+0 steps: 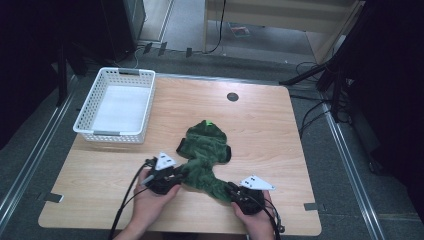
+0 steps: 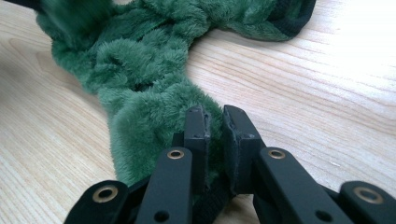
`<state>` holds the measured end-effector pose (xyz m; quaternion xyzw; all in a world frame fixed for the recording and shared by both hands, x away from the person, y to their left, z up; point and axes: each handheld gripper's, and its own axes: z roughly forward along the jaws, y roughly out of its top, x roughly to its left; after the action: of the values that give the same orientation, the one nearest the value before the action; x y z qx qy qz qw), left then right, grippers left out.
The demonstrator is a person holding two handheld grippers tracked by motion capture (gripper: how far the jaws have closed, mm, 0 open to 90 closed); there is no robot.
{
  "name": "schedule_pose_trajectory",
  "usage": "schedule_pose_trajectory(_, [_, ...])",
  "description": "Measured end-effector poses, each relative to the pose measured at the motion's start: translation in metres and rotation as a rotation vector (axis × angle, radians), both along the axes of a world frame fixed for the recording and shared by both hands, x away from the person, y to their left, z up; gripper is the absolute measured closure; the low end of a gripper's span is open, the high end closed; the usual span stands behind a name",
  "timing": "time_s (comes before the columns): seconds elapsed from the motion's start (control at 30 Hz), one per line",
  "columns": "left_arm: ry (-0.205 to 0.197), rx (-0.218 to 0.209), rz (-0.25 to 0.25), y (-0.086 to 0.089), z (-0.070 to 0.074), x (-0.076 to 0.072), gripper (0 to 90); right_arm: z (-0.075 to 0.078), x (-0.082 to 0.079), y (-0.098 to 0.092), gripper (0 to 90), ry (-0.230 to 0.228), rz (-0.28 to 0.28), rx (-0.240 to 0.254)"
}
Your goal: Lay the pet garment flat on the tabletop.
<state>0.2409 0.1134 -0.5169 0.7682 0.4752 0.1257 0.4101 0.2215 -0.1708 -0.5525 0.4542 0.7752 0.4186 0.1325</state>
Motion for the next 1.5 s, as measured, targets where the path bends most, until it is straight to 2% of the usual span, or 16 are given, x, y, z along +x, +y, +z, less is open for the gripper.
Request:
schedule_pose_trajectory(0.1, [0.013, -0.037, 0.123, 0.043, -0.005, -0.006, 67.3, 0.0, 0.0, 0.001, 80.5, 0.0, -0.001, -0.003])
schedule_pose_trajectory(0.13, [0.013, -0.037, 0.123, 0.043, -0.005, -0.006, 65.6, 0.0, 0.0, 0.001, 80.5, 0.0, -0.001, -0.003])
schedule_pose_trajectory(0.2, [0.021, -0.12, 0.199, 0.067, -0.005, -0.008, 60.7, 0.0, 0.001, 0.0, 80.4, 0.001, -0.001, 0.001])
schedule_pose_trajectory(0.43, [-0.091, -0.213, 0.276, 0.073, 0.016, -0.01, 48.5, 0.0, 0.001, 0.0, 79.7, 0.004, 0.0, 0.003])
schedule_pose_trajectory(0.53, [-0.049, -0.191, 0.209, 0.059, 0.015, -0.005, 42.1, 0.0, 0.001, 0.0, 78.2, 0.006, 0.003, 0.009])
schedule_pose_trajectory(0.57, [0.002, -0.131, 0.151, 0.046, 0.006, -0.001, 39.8, 0.0, 0.001, -0.001, 72.3, 0.0, 0.006, 0.03])
schedule_pose_trajectory(0.6, [0.002, -0.131, 0.151, 0.046, 0.006, -0.001, 38.0, 0.002, -0.001, -0.002, 68.3, -0.013, 0.01, 0.054])
schedule_pose_trajectory(0.63, [0.032, -0.079, 0.122, 0.039, -0.004, -0.001, 37.3, 0.004, -0.003, -0.004, 64.3, -0.023, 0.016, 0.088])
schedule_pose_trajectory(0.7, [0.041, -0.07, 0.121, 0.038, -0.009, -0.001, 37.5, 0.009, -0.007, -0.005, 54.3, -0.031, 0.027, 0.126])
schedule_pose_trajectory(0.83, [0.07, -0.022, 0.091, 0.038, -0.023, -0.003, 41.1, 0.012, -0.012, 0.0, 39.3, -0.006, 0.06, 0.097])
schedule_pose_trajectory(0.97, [0.048, -0.004, 0.047, 0.039, -0.026, -0.007, 59.8, 0.002, -0.014, 0.011, 52.5, -0.002, 0.048, -0.021])
schedule_pose_trajectory(1.1, [0.067, -0.032, -0.007, 0.044, -0.025, -0.009, 80.9, 0.003, -0.011, 0.009, 77.9, 0.0, -0.002, -0.045])
schedule_pose_trajectory(1.17, [0.09, -0.059, -0.048, 0.049, -0.025, -0.011, 86.9, 0.004, -0.008, 0.006, 82.7, -0.005, -0.011, -0.054])
schedule_pose_trajectory(1.33, [0.084, -0.113, -0.146, 0.057, -0.02, -0.019, 87.2, 0.021, -0.009, -0.004, 84.4, -0.135, -0.084, -0.042])
schedule_pose_trajectory(1.43, [0.107, -0.141, -0.184, 0.06, -0.02, -0.018, 84.8, 0.024, -0.011, -0.008, 82.1, -0.113, -0.05, -0.016])
schedule_pose_trajectory(1.5, [0.096, -0.149, -0.169, 0.064, -0.019, -0.018, 75.6, 0.02, -0.013, -0.009, 75.0, -0.096, -0.033, -0.021])
